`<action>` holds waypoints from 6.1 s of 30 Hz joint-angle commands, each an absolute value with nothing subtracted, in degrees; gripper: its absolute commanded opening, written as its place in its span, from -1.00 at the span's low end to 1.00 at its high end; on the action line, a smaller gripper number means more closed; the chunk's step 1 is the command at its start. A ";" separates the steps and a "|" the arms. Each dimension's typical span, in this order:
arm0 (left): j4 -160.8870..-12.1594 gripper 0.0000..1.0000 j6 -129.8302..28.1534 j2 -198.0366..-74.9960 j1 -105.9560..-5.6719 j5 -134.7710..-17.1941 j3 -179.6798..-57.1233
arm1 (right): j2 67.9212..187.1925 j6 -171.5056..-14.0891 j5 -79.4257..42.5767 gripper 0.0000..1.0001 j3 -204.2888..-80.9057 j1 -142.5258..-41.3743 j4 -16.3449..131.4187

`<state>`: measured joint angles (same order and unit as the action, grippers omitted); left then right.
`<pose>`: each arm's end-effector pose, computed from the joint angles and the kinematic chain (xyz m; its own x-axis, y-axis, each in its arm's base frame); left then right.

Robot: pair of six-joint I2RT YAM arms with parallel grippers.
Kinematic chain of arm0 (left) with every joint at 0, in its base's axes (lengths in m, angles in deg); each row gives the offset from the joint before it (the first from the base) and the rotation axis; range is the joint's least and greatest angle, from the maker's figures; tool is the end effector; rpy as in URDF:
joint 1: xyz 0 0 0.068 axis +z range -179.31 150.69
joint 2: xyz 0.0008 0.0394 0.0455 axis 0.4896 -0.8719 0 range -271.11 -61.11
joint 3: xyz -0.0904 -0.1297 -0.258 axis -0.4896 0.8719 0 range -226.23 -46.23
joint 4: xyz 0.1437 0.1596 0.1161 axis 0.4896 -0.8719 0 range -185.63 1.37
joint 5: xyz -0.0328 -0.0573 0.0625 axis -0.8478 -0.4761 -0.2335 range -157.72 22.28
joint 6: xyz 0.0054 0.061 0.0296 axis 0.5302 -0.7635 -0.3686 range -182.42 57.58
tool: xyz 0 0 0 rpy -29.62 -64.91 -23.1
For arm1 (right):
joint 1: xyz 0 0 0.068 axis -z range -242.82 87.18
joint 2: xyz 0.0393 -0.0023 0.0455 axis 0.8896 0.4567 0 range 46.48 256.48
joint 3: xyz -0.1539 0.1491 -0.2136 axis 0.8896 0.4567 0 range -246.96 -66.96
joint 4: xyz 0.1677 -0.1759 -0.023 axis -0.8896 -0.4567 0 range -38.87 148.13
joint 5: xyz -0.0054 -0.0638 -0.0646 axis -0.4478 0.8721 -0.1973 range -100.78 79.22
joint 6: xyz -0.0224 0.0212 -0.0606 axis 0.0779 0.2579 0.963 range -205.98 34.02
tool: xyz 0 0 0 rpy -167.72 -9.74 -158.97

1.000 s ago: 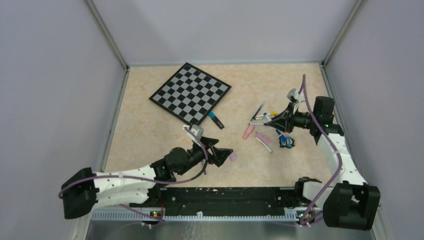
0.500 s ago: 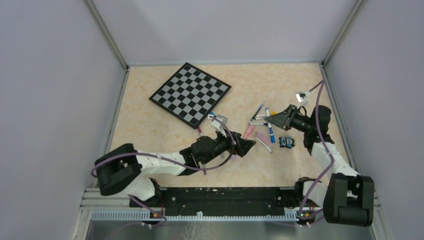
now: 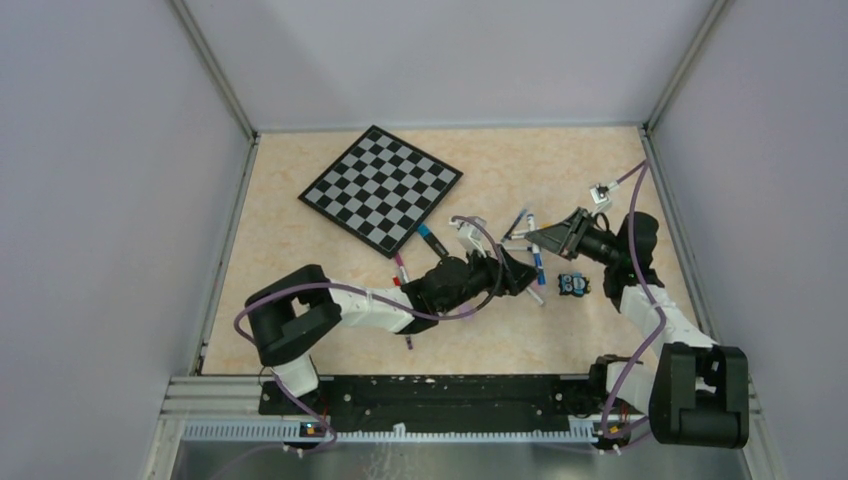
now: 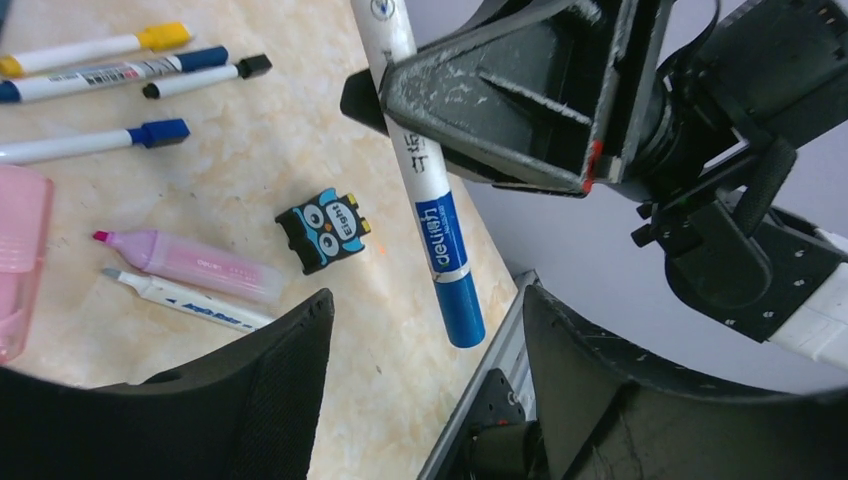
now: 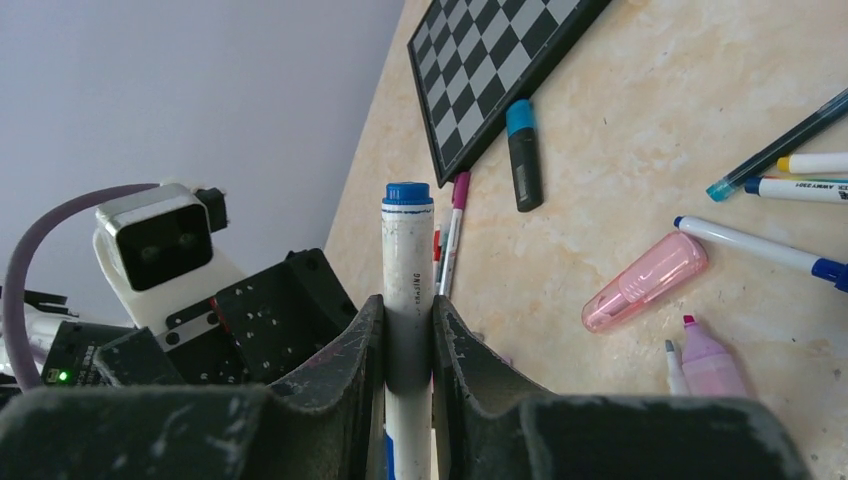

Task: Open the pen caps
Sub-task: Pick up the pen from the center of the board, then open the pen cap from the pen.

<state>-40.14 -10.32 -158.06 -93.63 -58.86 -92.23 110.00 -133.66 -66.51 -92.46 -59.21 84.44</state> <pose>0.1691 -0.3322 0.2624 -0.6615 -0.4235 -0.6189 0.4913 0.3789 -0.7843 0.2091 0.0320 0.2638 -0.7074 0.4618 -0.5351 -0.3699 0.4032 0.8370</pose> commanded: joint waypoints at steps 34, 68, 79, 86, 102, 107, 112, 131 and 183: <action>-34.52 -0.18 -0.19 -166.58 -92.19 -68.26 -96.83 | 110.52 -132.33 -66.33 -1.00 -91.95 -61.37 87.13; -76.64 -1.00 -32.55 -145.68 -79.68 -110.50 -88.97 | 115.70 31.34 -81.11 0.61 -129.03 -67.70 -22.37; -76.66 -1.00 -31.56 -150.39 -79.70 -117.95 -93.24 | 115.84 26.00 -62.89 0.29 -131.02 -86.36 -14.29; -72.68 -1.00 -29.22 -150.23 -79.68 -119.70 -92.29 | 116.42 23.20 -54.52 0.06 -127.59 -92.92 -10.43; -67.15 -0.74 -25.07 -148.82 -78.93 -119.04 -90.82 | 115.47 15.77 -49.01 -0.94 -123.47 -96.84 -4.23; -66.13 -0.21 -24.49 -142.51 -76.84 -114.44 -87.27 | 112.66 11.65 -51.11 -1.00 -120.76 -96.29 -3.12; -65.16 0.25 -27.15 -131.30 -75.29 -103.07 -81.88 | 109.24 3.36 -62.70 -1.00 -117.64 -90.63 0.06; -28.96 0.97 -4.52 -114.62 -75.42 -73.92 -55.99 | 108.11 -80.34 -77.78 -1.00 -103.42 -82.33 51.57; -7.01 -0.29 -2.39 -142.49 -82.84 -68.37 -65.46 | 111.25 -88.47 -76.98 -1.00 -98.60 -83.79 62.22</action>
